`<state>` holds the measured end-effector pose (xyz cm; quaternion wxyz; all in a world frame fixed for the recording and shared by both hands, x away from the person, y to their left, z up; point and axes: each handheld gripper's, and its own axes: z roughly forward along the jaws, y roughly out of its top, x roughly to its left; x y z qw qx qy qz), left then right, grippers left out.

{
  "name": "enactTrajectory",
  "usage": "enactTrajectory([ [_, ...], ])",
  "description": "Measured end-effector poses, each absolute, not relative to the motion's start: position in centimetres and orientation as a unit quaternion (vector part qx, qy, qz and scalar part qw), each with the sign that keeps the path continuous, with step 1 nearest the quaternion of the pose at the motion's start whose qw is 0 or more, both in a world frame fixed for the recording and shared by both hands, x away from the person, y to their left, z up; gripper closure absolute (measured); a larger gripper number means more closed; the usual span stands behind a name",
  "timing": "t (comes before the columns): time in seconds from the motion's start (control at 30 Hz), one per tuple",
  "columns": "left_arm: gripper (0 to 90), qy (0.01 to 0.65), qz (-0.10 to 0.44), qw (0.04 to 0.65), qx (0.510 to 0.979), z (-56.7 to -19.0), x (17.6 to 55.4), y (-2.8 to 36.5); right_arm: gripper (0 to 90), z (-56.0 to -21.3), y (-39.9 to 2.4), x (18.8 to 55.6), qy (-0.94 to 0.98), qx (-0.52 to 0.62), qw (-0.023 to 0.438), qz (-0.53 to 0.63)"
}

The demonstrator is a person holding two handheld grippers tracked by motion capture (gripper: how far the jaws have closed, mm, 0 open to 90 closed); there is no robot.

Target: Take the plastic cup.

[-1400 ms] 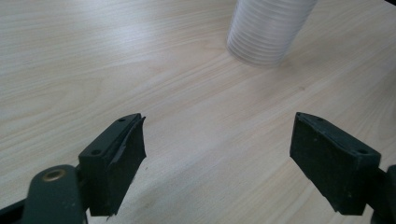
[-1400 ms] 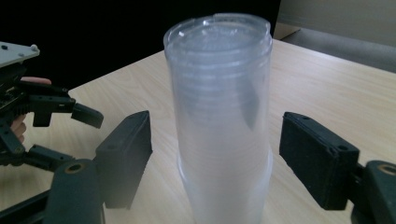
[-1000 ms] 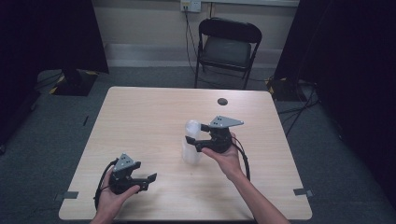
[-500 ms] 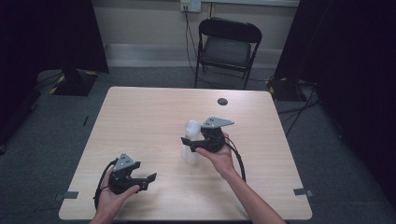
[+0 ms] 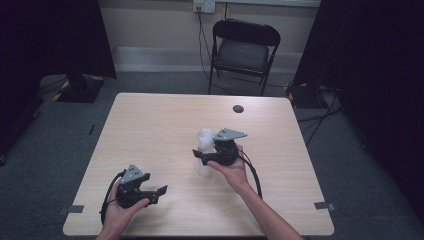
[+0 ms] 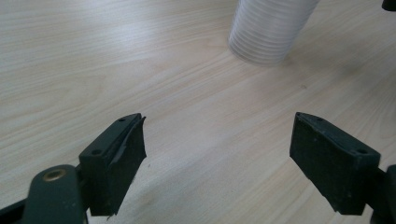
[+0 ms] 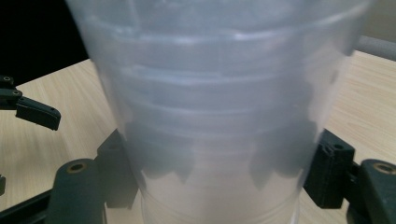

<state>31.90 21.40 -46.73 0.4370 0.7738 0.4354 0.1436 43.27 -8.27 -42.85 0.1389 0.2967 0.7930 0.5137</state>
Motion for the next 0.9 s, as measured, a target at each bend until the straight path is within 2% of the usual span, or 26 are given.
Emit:
enactTrajectory([
  [0.9, 17.3, 0.441, 0.140, 0.436, 0.772, -46.84, 31.99, 21.47, 28.8, -42.13, -8.27, 43.21, 0.784, 0.297, 0.149, 0.525],
])
